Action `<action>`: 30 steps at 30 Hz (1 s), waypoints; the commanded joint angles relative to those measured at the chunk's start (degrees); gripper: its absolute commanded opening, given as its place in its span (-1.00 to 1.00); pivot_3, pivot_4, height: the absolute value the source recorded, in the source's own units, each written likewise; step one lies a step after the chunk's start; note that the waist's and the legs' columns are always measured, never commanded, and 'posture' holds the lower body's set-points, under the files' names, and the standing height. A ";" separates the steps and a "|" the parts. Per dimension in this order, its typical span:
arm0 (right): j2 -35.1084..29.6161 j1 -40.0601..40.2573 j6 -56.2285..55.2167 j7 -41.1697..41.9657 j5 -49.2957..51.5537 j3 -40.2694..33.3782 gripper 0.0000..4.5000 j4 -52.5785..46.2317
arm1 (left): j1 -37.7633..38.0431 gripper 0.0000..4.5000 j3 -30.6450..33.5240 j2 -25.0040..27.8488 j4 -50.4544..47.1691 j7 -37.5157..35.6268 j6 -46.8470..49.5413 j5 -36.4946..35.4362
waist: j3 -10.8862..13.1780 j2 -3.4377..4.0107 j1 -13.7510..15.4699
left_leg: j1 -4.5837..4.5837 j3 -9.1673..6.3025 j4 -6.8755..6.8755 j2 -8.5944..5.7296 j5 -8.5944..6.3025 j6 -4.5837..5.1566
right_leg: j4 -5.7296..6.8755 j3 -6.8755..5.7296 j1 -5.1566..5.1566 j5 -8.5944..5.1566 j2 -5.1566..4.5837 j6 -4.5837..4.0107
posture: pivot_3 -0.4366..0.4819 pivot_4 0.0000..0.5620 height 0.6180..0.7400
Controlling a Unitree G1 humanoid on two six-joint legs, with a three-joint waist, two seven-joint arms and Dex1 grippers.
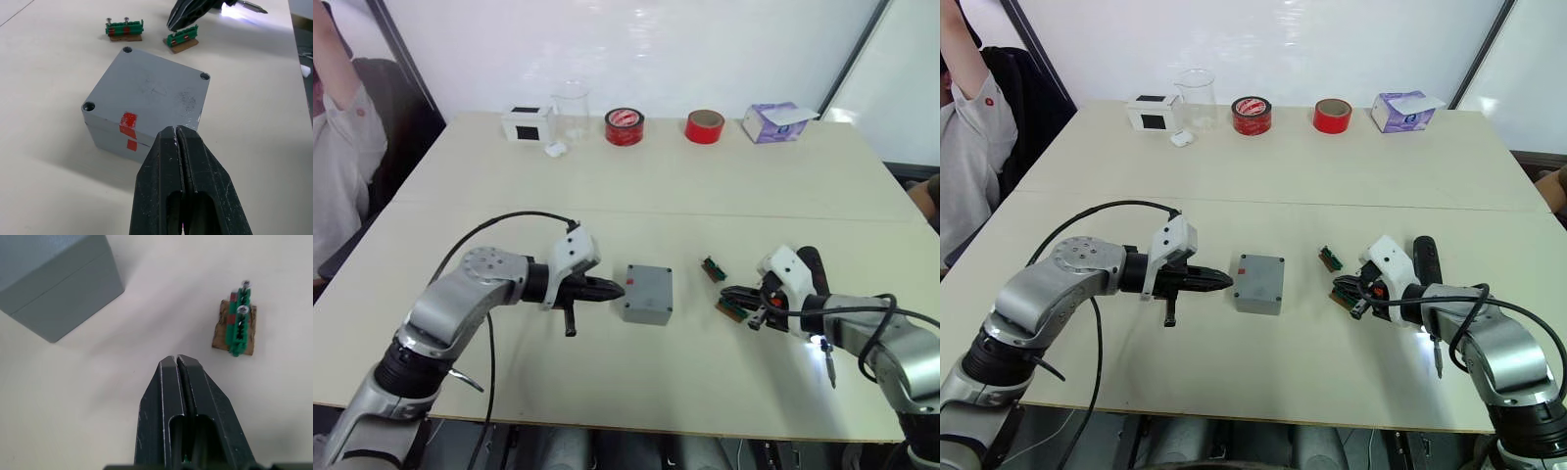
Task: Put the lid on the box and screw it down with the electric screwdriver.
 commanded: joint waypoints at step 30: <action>-0.75 0.73 0.14 -0.23 1.47 -1.06 -0.08 -0.01 | 0.10 -1.00 0.45 0.51 -0.03 0.68 -1.09 -0.39 | 0.00 0.00 0.00 | 0.00 0.00 0.00 0.00 0.00 0.00 | 0.00 0.00 0.00 0.00 0.00 0.00 | -0.05 -0.47 1.00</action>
